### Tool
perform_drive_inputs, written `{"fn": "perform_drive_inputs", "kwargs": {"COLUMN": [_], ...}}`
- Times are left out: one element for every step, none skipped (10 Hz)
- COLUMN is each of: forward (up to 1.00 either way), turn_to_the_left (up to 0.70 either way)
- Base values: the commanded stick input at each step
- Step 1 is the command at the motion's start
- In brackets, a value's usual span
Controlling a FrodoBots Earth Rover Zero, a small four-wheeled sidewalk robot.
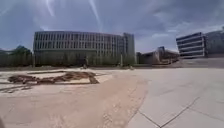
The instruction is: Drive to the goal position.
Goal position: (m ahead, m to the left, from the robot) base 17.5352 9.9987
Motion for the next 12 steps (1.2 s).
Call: {"fn": "perform_drive_inputs", "kwargs": {"forward": [0.5, 0.5, 0.5, 0.5, 0.5, 0.5, 0.5, 0.5, 0.5, 0.5, 0.5, 0.5], "turn_to_the_left": [0.0, 0.0, 0.0, 0.0, 0.0, 0.0, 0.0, 0.0, 0.0, 0.0, 0.0, 0.0]}}
